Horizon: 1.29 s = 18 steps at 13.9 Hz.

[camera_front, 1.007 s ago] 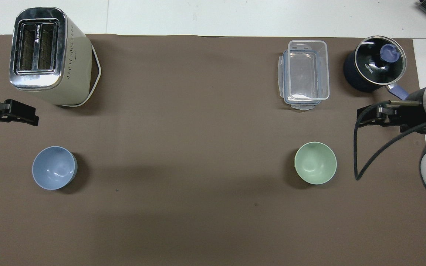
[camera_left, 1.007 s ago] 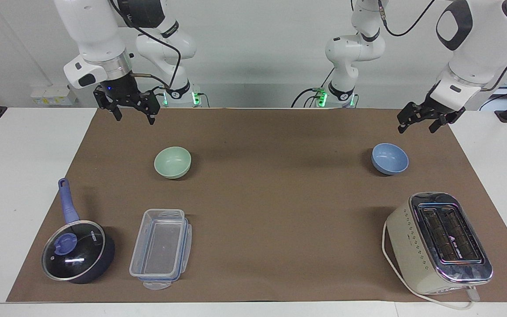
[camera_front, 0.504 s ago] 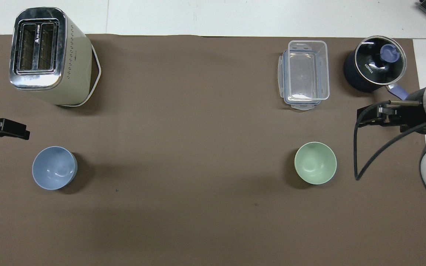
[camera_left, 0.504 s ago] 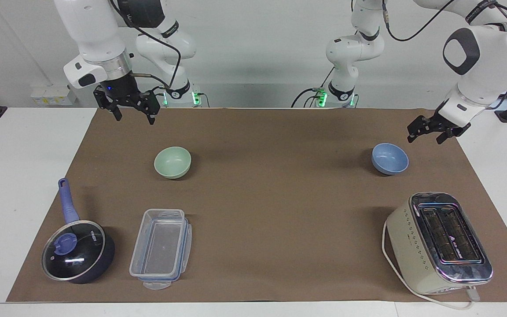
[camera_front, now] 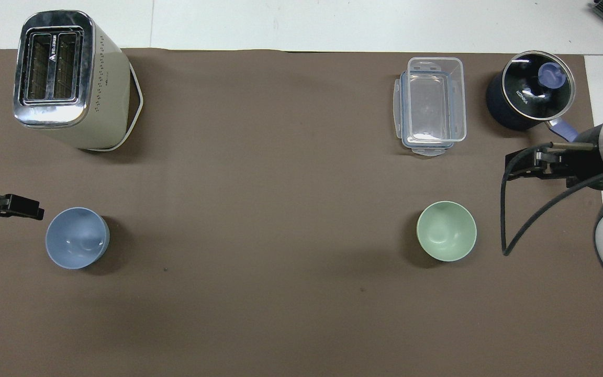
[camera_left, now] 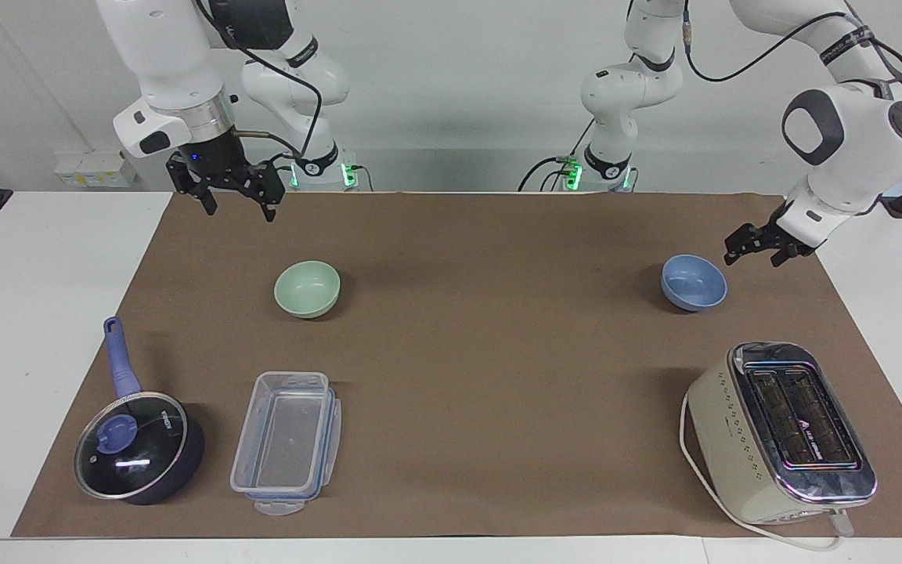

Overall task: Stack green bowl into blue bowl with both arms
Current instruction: 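Move the left gripper toward the rim of the light blue bowl, then lower the left gripper and grasp the blue bowl's rim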

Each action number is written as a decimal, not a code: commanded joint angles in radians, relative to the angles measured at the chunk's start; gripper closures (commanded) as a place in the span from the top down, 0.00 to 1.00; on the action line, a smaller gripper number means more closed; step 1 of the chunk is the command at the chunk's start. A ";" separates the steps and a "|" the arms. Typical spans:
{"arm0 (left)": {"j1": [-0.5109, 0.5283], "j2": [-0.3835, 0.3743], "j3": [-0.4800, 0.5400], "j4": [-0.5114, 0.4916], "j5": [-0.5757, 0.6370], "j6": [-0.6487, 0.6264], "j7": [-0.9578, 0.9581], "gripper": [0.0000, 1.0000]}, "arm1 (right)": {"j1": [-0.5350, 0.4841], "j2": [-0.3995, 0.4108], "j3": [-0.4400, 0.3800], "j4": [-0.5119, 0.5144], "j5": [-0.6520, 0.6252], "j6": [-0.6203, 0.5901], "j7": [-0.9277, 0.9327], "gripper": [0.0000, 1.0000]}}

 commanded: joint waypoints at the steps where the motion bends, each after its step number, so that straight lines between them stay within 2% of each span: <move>1: 0.040 -0.042 -0.010 -0.107 0.000 0.064 0.027 1.00 | -0.013 -0.007 0.003 -0.002 0.002 -0.002 -0.031 1.00; 14: 0.059 -0.019 -0.010 -0.365 -0.035 0.344 0.055 1.00 | -0.013 -0.007 0.003 -0.001 0.002 -0.002 -0.031 1.00; 15: 0.059 -0.020 -0.010 -0.375 -0.043 0.347 0.055 0.73 | -0.013 -0.007 0.003 -0.001 0.002 -0.002 -0.031 1.00; 16: 0.057 -0.023 -0.010 -0.382 -0.043 0.345 0.053 0.34 | -0.013 -0.007 0.003 -0.002 0.002 -0.002 -0.031 1.00; 17: 0.057 -0.029 -0.010 -0.397 -0.046 0.348 0.052 0.01 | -0.013 -0.007 0.003 -0.002 0.002 -0.002 -0.031 1.00; 18: 0.056 -0.029 -0.010 -0.397 -0.058 0.347 0.049 0.00 | -0.013 -0.007 0.003 -0.002 0.002 -0.002 -0.031 1.00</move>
